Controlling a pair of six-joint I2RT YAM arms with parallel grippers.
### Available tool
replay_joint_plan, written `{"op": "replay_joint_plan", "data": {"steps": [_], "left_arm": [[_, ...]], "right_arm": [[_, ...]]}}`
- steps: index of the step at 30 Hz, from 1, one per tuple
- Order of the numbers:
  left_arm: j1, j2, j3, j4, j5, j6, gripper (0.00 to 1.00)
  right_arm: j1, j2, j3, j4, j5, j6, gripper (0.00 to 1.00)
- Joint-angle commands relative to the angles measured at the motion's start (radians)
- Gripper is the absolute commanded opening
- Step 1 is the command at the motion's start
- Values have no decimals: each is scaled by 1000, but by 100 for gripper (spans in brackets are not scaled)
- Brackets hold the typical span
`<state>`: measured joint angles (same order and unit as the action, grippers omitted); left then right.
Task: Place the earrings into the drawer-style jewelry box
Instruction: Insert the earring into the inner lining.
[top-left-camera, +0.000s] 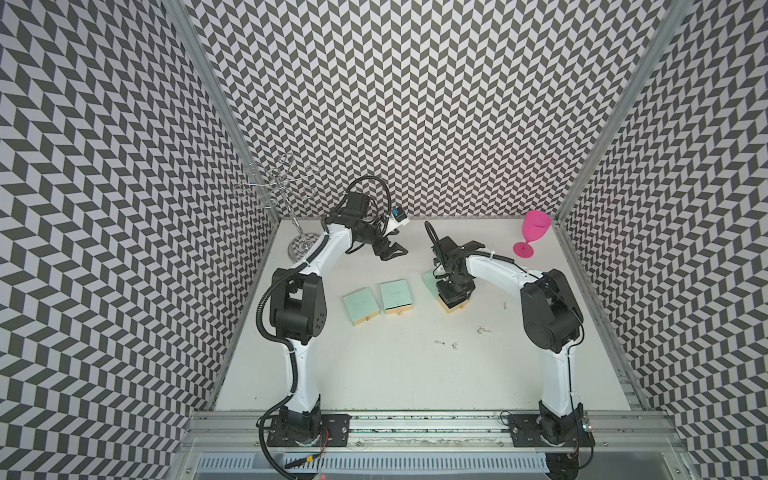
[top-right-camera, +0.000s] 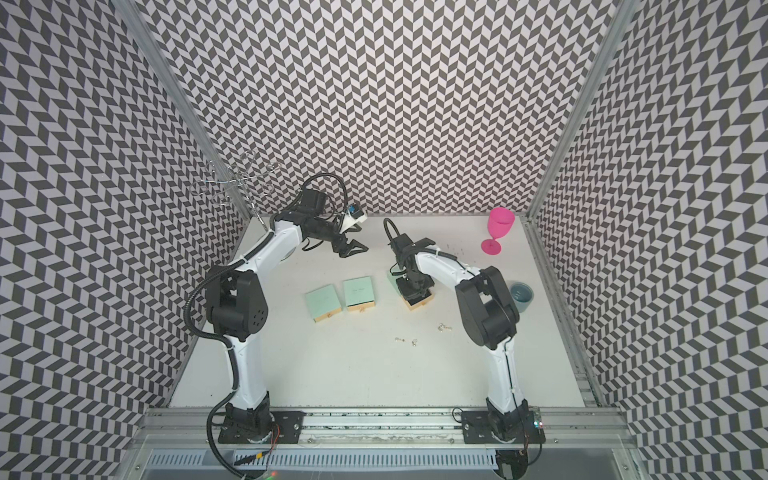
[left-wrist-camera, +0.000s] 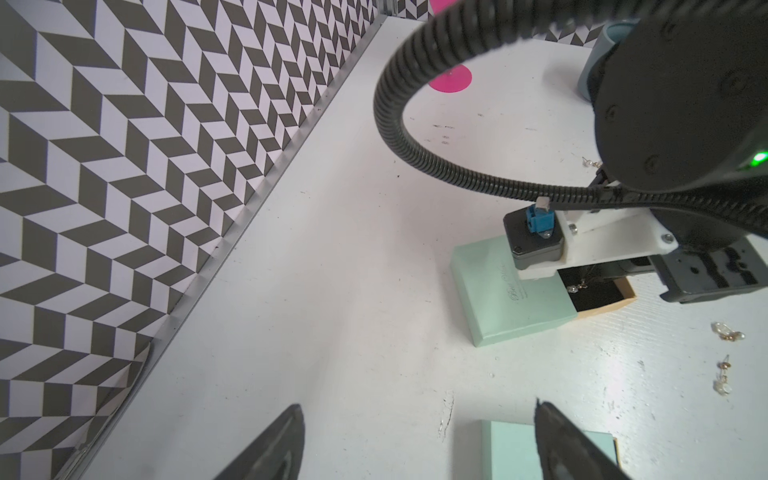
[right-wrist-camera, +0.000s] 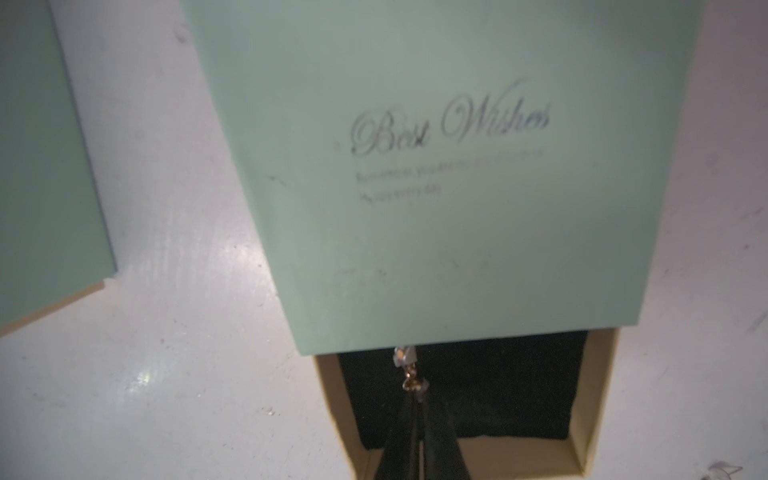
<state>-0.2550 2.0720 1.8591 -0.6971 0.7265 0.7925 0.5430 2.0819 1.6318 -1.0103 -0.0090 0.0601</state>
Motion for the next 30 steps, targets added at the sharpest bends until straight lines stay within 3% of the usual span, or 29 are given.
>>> {"op": "replay_joint_plan", "data": {"steps": [1,30], "left_arm": [[-4,-21,-5,-18,7,24,87],[-4,-20,-5,-14,8,22,87]], "right_arm": [[4,0,19,15,-29,-11,7],[3,77,17,29,12,-22,8]]}}
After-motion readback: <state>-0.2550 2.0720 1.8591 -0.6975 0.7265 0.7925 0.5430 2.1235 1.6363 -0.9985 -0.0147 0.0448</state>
